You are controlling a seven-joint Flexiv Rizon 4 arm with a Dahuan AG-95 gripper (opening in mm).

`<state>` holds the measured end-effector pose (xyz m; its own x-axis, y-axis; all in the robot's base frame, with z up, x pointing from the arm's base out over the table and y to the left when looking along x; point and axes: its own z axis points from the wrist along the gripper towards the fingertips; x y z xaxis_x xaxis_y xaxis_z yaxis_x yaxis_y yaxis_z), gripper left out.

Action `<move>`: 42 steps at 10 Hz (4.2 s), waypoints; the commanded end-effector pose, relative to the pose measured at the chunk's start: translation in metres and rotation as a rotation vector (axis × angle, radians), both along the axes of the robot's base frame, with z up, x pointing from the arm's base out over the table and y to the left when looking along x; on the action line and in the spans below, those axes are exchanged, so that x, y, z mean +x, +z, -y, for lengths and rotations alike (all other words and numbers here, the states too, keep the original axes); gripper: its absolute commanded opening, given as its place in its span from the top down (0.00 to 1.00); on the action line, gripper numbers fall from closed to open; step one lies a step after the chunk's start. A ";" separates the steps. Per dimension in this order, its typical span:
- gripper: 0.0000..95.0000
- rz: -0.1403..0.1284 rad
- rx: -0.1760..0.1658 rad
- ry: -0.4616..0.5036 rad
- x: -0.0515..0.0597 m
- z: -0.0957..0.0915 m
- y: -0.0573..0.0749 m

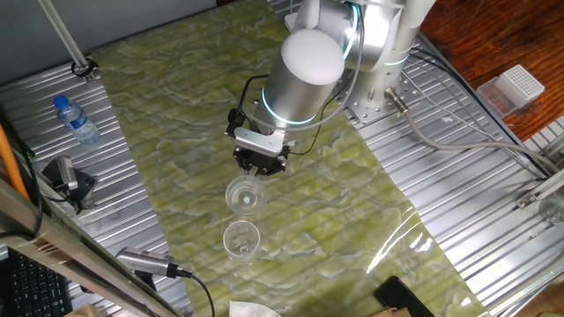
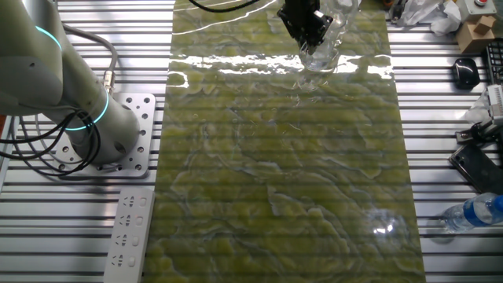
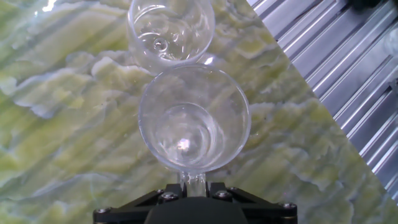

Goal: Pour the water from one cup into another empty cup

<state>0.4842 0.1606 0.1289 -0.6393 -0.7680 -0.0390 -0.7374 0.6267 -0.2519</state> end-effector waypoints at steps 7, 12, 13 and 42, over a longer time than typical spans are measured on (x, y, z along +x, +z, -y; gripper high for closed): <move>1.00 0.039 0.069 -0.021 0.001 -0.001 -0.013; 1.00 0.058 0.099 -0.022 0.000 -0.003 -0.023; 1.00 0.059 0.098 -0.021 -0.001 -0.003 -0.025; 0.40 0.027 0.058 0.054 0.002 0.001 -0.002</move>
<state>0.4849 0.1589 0.1285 -0.5953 -0.7970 -0.1025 -0.7634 0.6007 -0.2374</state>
